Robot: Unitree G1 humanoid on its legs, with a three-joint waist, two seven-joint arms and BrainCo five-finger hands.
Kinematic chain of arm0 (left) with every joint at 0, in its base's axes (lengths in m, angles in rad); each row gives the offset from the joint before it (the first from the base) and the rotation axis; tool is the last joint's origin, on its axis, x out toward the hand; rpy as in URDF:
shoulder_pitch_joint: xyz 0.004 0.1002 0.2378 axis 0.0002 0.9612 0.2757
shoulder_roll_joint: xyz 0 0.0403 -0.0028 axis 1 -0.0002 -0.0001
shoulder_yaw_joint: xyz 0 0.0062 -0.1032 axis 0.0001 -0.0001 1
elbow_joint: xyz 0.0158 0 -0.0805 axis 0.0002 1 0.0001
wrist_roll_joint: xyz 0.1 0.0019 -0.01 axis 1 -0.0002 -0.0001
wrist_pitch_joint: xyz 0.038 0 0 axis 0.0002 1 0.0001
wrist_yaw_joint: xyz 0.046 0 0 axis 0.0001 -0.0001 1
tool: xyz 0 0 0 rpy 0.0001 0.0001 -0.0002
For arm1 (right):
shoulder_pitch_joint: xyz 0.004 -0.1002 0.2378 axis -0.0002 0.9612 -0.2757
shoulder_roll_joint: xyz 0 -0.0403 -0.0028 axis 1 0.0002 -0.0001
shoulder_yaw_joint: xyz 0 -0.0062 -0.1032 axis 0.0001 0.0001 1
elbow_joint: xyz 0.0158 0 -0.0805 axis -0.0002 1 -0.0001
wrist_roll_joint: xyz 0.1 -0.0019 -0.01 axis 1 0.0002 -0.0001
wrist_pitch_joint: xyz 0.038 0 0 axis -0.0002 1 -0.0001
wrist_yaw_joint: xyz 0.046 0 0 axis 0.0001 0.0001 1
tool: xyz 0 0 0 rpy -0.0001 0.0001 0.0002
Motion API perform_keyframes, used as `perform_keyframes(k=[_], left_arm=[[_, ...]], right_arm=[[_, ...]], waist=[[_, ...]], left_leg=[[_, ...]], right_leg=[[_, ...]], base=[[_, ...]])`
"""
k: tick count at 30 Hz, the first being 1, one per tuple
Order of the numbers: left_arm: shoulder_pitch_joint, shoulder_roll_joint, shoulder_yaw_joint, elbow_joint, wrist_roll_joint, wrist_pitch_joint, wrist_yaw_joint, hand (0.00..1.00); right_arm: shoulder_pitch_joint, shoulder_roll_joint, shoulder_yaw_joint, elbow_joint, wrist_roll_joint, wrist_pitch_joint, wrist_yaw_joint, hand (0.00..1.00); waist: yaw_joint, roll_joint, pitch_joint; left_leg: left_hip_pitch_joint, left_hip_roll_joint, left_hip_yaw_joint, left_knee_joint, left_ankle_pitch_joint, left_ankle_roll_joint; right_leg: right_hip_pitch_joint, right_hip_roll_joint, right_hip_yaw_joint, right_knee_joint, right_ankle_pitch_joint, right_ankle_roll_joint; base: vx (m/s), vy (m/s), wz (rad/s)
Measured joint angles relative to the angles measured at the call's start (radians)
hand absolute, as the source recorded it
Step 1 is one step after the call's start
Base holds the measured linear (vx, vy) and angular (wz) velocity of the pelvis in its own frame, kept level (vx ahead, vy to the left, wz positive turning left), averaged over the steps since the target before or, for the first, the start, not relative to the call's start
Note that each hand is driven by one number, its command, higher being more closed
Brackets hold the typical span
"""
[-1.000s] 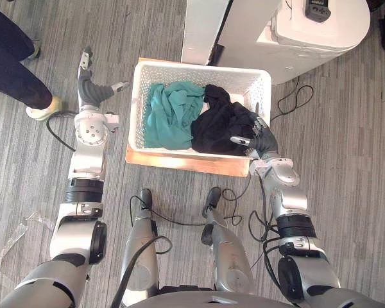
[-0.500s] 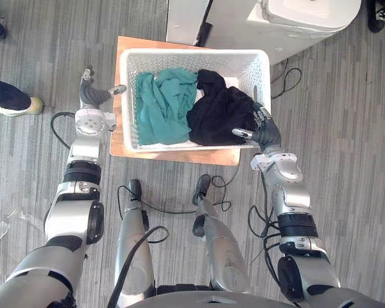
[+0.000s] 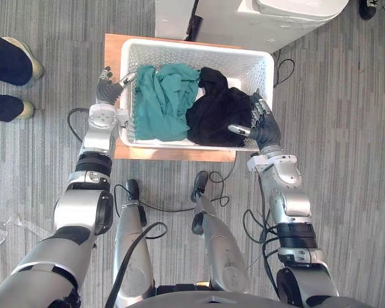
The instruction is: Pick up the laundry basket with both hands and put the clothes into the washing machine.
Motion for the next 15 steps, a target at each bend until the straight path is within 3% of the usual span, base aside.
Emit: perform_keyframes(k=[7,10,15], left_arm=[[0.002,-0.017,0.019,0.007,0.050,-0.003,0.001,0.00],[0.009,-0.017,0.019,0.017,0.060,-0.003,0.001,0.00],[0.046,-0.017,0.007,0.034,0.112,0.005,0.000,0.00]], right_arm=[[0.028,0.000,0.023,-0.228,0.109,-0.076,0.001,0.00],[0.034,0.000,-0.043,-0.240,0.106,-0.107,-0.012,0.00],[0.026,-0.021,-0.177,-0.184,0.030,-0.109,-0.091,0.00]], waist=[[-0.001,-0.015,-0.010],[-0.004,-0.033,-0.024],[-0.019,-0.059,-0.067]], left_leg=[[0.004,0.001,0.007,0.002,-0.004,0.000],[0.006,0.001,0.007,0.000,-0.004,0.000],[0.011,0.001,0.001,-0.001,-0.004,0.000]], right_leg=[[0.003,0.000,0.002,-0.001,0.000,0.001],[0.004,0.000,0.003,-0.003,0.001,0.001],[0.012,-0.001,0.002,-0.008,0.003,0.004]], base=[[0.00,-0.001,-0.01],[0.00,0.000,0.00],[0.00,-0.003,0.01]])
